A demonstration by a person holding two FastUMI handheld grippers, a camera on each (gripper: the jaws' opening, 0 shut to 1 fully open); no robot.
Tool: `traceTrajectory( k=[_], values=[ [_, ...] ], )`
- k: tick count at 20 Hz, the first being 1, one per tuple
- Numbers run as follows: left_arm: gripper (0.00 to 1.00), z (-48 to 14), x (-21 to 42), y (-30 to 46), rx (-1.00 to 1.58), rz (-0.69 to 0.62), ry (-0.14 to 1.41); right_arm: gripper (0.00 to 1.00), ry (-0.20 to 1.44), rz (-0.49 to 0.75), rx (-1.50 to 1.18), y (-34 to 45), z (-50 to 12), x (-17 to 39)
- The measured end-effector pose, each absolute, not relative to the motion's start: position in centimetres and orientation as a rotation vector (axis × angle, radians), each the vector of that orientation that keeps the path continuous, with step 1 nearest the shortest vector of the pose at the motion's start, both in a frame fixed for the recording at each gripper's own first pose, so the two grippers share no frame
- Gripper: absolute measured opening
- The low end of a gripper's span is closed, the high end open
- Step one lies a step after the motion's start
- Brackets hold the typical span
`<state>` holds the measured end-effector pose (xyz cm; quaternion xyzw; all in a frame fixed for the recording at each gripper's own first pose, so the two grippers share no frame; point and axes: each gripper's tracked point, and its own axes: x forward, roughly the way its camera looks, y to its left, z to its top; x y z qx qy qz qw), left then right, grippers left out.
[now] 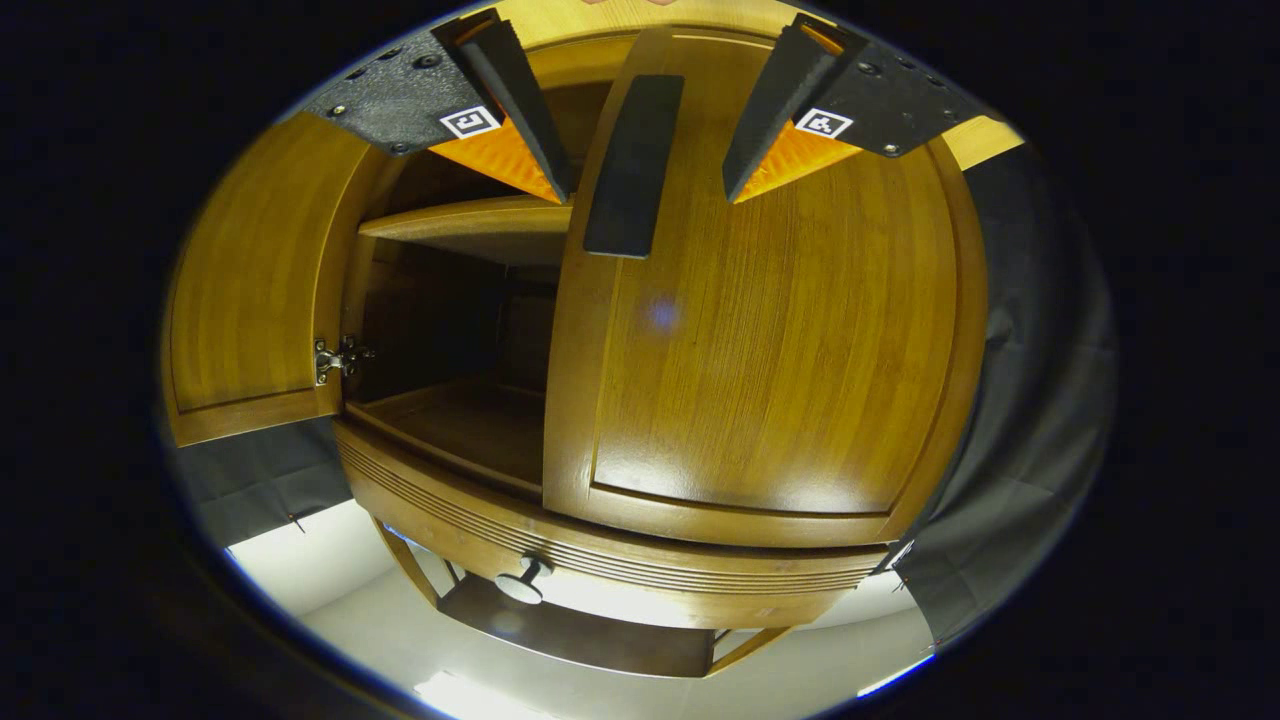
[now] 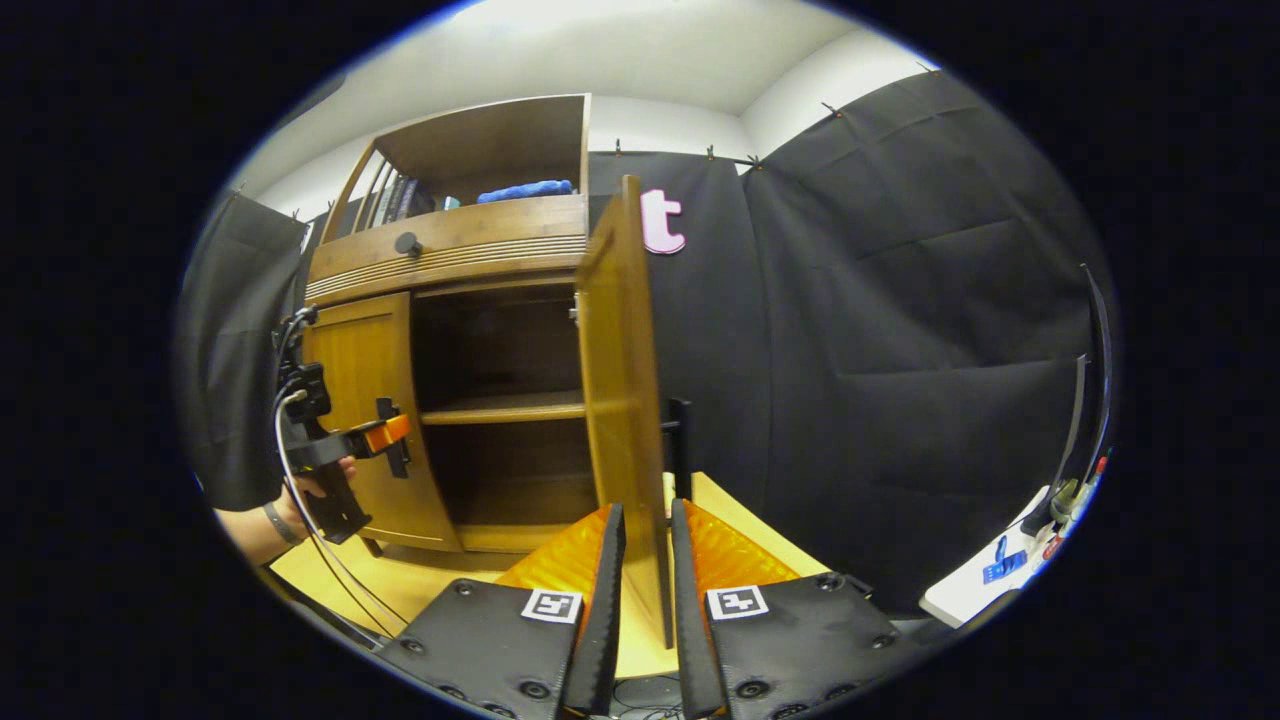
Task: Open the right door of the double-door shoe cabinet with the right hand, and open the left door with the left hand.
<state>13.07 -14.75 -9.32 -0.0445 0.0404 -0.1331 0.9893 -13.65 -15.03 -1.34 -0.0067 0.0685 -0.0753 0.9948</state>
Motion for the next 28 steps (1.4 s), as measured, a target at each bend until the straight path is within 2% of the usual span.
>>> traceTrajectory(
  k=[5,8,9,11,14,15,20,21,28],
  values=[
    [0.68,-9.4,13.1,-14.4,-0.098,-0.322,0.059,0.68,0.123,-0.137,0.021,-12.6,-1.4,-12.9],
    [0.42,-9.2,13.1,-13.4,-0.054,-0.354,0.051,0.88,0.122,-0.127,0.048,-11.9,-1.4,-12.3],
    [0.33,-9.1,13.0,-12.8,-0.03,-0.357,0.048,1.0,0.127,-0.117,0.061,-11.4,-1.6,-12.1],
    [0.3,-9.0,12.7,-12.8,-0.025,-0.367,0.055,0.98,0.13,-0.095,0.079,-10.6,-1.7,-11.8],
    [0.24,-8.8,12.4,-13.3,-0.04,-0.373,0.097,1.0,0.142,-0.062,0.065,-9.6,-2.0,-10.9],
    [0.24,-8.6,12.1,-13.1,-0.029,-0.372,0.101,0.98,0.142,-0.052,0.055,-9.3,-1.8,-10.5],
    [0.24,-6.7,9.6,-12.2,-0.024,-0.362,0.118,1.0,0.139,0.003,0.026,-7.5,-1.6,-8.8],
    [0.24,-6.7,8.1,-11.6,-0.028,-0.361,0.121,0.98,0.141,0.014,0.024,-7.2,-1.6,-8.5],
    [0.24,-5.8,3.5,-7.8,-0.031,-0.324,0.123,0.98,0.15,0.067,0.028,-5.8,-2.1,-7.6]
  ],
)
